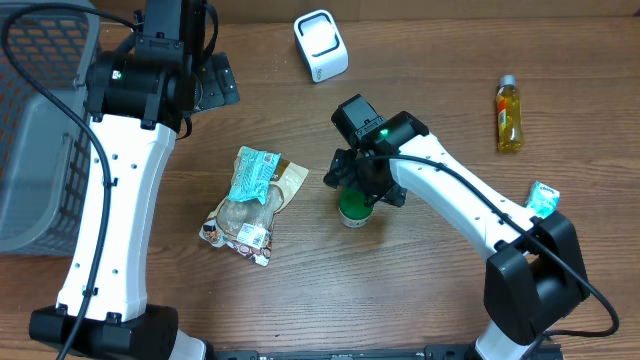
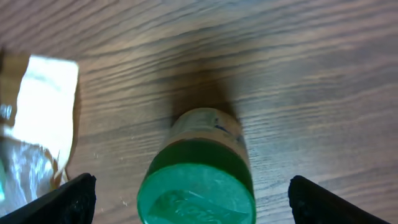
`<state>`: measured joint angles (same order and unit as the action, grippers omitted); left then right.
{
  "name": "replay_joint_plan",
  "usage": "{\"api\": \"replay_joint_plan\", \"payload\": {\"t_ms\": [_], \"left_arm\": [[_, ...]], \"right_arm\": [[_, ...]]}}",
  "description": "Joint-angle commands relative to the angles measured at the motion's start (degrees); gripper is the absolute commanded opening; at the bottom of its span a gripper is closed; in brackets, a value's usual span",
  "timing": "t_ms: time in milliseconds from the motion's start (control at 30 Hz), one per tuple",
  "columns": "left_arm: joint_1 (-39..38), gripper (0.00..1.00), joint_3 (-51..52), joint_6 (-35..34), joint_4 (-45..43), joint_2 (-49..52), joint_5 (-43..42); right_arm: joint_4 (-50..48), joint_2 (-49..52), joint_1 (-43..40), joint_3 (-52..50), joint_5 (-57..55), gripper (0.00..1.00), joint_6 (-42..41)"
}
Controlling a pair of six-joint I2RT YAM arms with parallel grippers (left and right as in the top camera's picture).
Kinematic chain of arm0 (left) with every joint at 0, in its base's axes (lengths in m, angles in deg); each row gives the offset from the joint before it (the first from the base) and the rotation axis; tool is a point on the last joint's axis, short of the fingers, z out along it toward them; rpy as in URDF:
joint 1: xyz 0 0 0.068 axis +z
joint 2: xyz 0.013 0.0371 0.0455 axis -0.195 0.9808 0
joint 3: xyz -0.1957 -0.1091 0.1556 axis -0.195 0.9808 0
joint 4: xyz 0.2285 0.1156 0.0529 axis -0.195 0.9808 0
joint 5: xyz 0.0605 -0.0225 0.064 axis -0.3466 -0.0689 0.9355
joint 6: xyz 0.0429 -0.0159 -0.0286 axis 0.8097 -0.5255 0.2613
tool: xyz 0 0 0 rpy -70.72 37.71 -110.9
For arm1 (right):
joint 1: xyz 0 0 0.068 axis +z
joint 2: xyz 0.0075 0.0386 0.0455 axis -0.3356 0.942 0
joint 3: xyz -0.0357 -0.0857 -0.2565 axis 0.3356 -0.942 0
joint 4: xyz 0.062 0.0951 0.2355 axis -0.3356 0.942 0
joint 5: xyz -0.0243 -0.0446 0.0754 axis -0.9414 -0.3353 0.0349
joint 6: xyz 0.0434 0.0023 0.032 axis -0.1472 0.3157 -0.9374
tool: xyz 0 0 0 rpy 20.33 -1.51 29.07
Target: Scan the item barcode
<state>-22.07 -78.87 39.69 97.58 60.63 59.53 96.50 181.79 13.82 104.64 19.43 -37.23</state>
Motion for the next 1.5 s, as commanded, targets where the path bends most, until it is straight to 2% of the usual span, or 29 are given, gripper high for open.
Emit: {"api": "replay_joint_plan", "payload": {"t_ms": [0, 67, 167, 267, 433, 767, 867, 967, 1033, 1167, 1267, 1367, 1467], "left_arm": [[-0.07, 0.99, -1.14, 0.85, -0.07, -1.25, 0.81], [-0.07, 1.00, -1.14, 0.87, -0.07, -1.25, 0.81], [-0.07, 0.99, -1.16, 0.85, -0.04, -1.25, 0.81], [-0.07, 1.00, -1.14, 0.85, -0.07, -1.25, 0.79], [-0.07, 1.00, -1.14, 0.87, -0.04, -1.25, 0.81], [-0.07, 1.00, -1.14, 0.85, -0.07, -1.25, 0.81], [-0.07, 0.99, -1.14, 0.85, -0.07, -1.25, 0.81], [-0.07, 1.00, -1.16, 0.85, -0.07, -1.25, 0.81], [-0.07, 1.00, -1.14, 0.85, -0.07, -1.25, 0.81], [-0.07, 1.00, -1.16, 0.85, -0.07, -1.25, 0.81], [-0.07, 1.00, -1.14, 0.85, -0.07, -1.25, 0.81], [-0.07, 1.00, -1.14, 0.85, -0.04, -1.25, 0.81], [-0.07, 1.00, -1.16, 0.85, -0.07, -1.25, 0.81]], "right_arm": [[-0.81, 0.13, 1.09, -0.37, -2.08, 0.96, -6.84], [-2.49, 0.13, 2.05, -1.62, -2.10, 0.96, -3.98], [-5.03, 0.15, 3.30, -2.84, -2.40, 0.96, 5.86], [-4.26, 0.20, 3.63, -2.95, -6.21, 0.96, 10.34], [-3.69, 0.42, 3.58, -2.95, -7.21, 1.00, 12.55], [-4.09, 4.57, 3.58, -2.95, -6.10, 0.99, 14.91], [-4.07, 5.86, 3.58, -2.95, -0.90, 0.93, 19.26], [-3.85, 6.16, 3.58, -2.95, 0.96, 0.79, 22.18], [-3.72, 6.16, 3.58, -2.95, 0.96, 0.74, 22.14], [-2.08, 6.16, 3.52, -2.95, -0.42, 0.75, 22.12], [-1.25, 6.16, 3.52, -2.95, -0.52, 0.88, 22.14], [-1.33, 6.16, 3.63, -2.95, -0.52, 0.87, 22.14], [-2.03, 6.19, 3.63, -2.95, -0.52, 0.78, 22.08]]}}
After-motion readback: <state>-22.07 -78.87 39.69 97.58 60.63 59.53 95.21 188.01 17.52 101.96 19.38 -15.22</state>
